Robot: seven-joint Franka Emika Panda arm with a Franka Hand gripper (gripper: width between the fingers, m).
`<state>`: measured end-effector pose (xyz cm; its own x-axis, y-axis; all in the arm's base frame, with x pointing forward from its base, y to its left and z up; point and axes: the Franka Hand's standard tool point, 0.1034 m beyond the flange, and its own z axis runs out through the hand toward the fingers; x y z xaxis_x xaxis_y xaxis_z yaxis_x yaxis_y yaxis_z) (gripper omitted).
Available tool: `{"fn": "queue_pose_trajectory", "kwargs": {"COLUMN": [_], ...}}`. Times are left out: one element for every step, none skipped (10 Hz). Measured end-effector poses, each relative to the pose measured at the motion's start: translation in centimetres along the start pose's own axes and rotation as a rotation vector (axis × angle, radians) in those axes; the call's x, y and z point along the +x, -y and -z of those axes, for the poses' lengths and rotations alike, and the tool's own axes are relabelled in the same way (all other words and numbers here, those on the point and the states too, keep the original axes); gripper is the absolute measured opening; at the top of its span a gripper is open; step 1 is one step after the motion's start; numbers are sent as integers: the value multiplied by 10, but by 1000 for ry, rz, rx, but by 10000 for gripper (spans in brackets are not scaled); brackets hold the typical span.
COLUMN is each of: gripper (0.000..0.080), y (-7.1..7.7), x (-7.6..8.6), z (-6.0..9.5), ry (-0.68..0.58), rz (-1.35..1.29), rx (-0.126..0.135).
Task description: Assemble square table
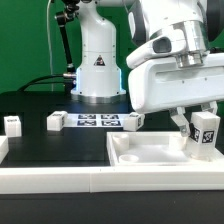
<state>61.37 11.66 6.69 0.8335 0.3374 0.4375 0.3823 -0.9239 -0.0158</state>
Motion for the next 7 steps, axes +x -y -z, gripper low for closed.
{"fn": "queue_pose_trajectory", "kwargs": {"gripper": [290,290,290,290,290,290,404], "y": [0,1,1,0,0,0,0], "x": [-1,-3,-3,-3,-3,-3,-3], "z": [0,0,1,1,1,1,1], "ry": [-16,-27,-31,-31,-31,-31,-31], "rz": [0,1,1,1,1,1,1], "rx": [-7,-13,-15,-15,-15,-15,-15]}}
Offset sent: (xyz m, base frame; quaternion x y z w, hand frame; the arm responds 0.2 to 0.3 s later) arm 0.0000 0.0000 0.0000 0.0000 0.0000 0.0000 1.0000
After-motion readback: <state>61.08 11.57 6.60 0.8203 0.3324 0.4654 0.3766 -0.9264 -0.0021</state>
